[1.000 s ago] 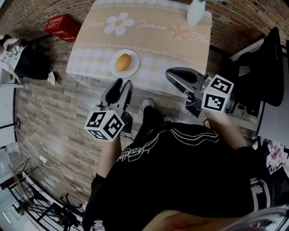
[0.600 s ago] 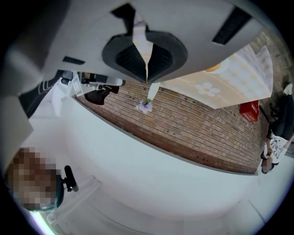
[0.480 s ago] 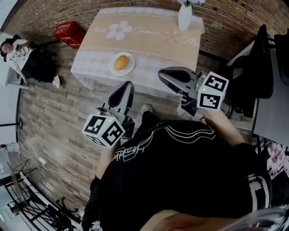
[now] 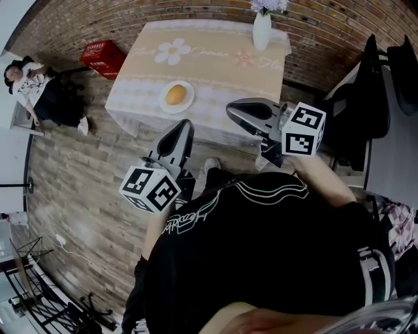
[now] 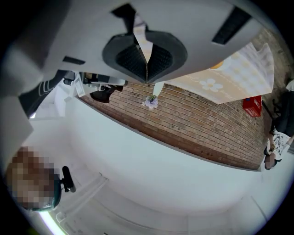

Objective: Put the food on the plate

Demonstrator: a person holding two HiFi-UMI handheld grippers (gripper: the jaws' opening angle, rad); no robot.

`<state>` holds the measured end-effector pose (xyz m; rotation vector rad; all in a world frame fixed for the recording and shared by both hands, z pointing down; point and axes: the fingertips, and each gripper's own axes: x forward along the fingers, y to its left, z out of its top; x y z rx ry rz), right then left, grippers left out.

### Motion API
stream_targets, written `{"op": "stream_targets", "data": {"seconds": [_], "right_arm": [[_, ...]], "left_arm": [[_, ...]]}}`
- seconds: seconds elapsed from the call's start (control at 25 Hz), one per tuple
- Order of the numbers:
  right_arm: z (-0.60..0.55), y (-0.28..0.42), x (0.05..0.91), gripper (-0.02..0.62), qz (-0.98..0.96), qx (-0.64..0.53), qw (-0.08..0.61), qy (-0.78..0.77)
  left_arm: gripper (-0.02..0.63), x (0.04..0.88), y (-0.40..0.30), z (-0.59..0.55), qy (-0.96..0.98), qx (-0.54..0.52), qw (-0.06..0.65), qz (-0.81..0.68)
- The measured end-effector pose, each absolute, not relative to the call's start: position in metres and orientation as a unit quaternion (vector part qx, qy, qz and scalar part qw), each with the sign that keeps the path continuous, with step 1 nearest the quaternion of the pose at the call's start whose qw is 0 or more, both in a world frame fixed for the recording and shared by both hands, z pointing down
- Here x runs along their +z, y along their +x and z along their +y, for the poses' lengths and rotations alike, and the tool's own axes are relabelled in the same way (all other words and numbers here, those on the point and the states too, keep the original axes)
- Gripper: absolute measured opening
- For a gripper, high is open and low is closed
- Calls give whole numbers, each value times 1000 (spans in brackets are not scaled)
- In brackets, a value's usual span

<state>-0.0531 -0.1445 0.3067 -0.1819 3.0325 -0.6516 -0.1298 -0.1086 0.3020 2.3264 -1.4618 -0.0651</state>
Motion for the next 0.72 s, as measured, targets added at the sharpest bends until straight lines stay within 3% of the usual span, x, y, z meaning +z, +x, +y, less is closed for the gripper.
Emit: {"op": "stream_targets", "data": {"seconds": [0.72], "right_arm": [[-157, -50, 325, -3, 976, -208, 4, -67]], "left_arm": [[11, 327, -135, -118, 826, -18, 213, -522]]}}
